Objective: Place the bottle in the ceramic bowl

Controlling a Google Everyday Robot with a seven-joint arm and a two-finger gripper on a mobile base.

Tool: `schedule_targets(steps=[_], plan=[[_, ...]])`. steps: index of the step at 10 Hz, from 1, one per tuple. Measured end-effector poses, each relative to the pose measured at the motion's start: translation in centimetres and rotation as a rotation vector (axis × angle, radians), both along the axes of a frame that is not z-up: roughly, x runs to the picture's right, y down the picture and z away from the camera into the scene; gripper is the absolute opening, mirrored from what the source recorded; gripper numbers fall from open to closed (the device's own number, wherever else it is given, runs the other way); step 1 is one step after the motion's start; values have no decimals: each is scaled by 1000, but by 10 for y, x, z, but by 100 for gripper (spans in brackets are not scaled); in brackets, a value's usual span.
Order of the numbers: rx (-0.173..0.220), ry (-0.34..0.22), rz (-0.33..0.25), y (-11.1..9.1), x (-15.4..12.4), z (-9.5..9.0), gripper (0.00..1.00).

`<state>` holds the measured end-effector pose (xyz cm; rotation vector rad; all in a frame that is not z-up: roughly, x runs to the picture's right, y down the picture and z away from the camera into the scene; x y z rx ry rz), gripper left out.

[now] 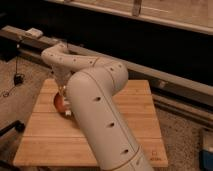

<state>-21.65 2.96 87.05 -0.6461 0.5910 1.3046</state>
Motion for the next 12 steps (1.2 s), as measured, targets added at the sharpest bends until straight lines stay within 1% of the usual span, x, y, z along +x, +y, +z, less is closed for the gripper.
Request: schedule_targets(steps=[2,3,4,5,7,12], plan=[[2,11,13,5,2,5,63],[10,7,25,5,2,6,73],[20,5,33,4,5,4,79],[34,-5,44,2,6,2,80],[50,-18,55,1,4,-1,80],[50,-21,55,2,2,-1,80]])
